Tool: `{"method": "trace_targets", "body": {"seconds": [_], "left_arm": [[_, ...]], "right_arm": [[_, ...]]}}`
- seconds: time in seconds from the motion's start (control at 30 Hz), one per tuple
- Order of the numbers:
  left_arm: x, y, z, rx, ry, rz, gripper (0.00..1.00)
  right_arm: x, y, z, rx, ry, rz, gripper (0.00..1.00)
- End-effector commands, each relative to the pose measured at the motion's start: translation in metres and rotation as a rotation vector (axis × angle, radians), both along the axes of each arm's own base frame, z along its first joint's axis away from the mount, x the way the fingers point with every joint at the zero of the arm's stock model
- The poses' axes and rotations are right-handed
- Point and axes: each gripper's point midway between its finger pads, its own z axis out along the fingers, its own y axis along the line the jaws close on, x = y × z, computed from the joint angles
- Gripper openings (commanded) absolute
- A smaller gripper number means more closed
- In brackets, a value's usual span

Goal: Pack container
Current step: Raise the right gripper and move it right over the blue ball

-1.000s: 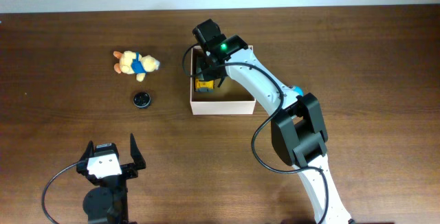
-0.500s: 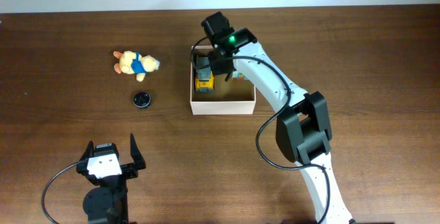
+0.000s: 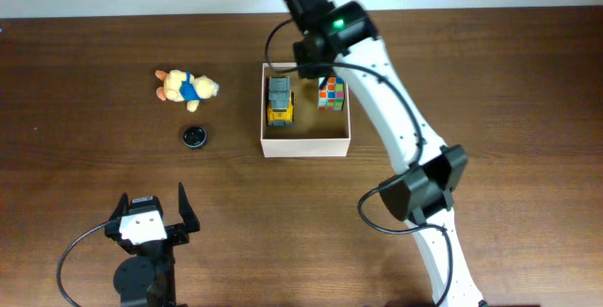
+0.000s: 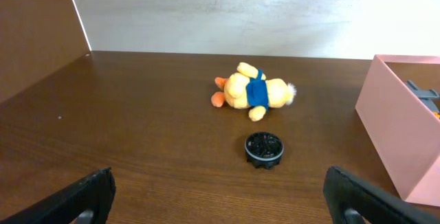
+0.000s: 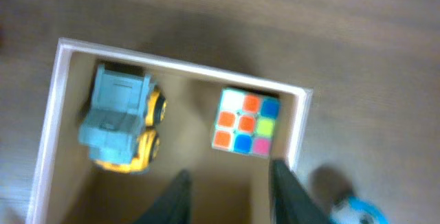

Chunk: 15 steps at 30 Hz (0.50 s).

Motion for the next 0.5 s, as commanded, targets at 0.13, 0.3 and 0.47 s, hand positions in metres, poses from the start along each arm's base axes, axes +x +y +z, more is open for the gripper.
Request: {"method": "trace_targets", "body": {"seconds": [0.13,0.3,0.47], "left_arm": [[0.0,0.001,-0.002,-0.005,0.001,0.007,0.99],[0.0,0.001,-0.002,-0.005,0.001,0.007,0.99],[0.0,0.001,-0.002,-0.005,0.001,0.007,0.99]], "right_arm": [[-0.008,-0.087,0.022,-0.086,0.047,-0.175,0.42],[-0.008,-0.12,0.017,-0.121,0.089,-0.223,0.44],[-0.005,-0.146,0.011,-0.125,0.12,-0.253,0.45]]}}
